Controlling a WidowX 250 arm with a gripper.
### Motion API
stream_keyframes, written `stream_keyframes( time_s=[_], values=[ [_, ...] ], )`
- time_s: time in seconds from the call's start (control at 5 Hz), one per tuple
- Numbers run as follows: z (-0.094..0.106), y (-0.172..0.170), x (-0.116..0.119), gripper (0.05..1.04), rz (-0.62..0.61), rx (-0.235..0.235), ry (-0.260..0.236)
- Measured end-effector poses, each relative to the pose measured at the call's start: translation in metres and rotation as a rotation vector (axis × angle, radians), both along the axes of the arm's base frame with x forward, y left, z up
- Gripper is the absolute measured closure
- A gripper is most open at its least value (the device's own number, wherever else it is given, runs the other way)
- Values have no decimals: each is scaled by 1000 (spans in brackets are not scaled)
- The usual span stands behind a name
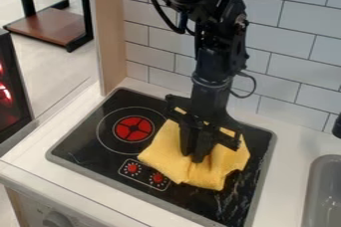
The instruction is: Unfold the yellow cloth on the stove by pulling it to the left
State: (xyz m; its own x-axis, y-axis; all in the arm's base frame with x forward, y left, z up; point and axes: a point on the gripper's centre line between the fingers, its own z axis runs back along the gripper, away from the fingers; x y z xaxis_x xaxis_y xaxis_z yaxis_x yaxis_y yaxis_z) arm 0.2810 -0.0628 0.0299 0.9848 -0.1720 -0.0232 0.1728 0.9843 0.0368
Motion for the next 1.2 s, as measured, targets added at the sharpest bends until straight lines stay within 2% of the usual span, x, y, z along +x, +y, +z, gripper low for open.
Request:
stream_keyframes(
  time_s=[0.2,0.6,0.8,1.2],
  values=[
    [-2,1,-2,1031,4,3,1],
    [-3,3,-4,1035,-2,14,3],
    [15,11,-7,1035,12,9,-35],
    [42,63,-5,1035,184,1,-105]
  ],
)
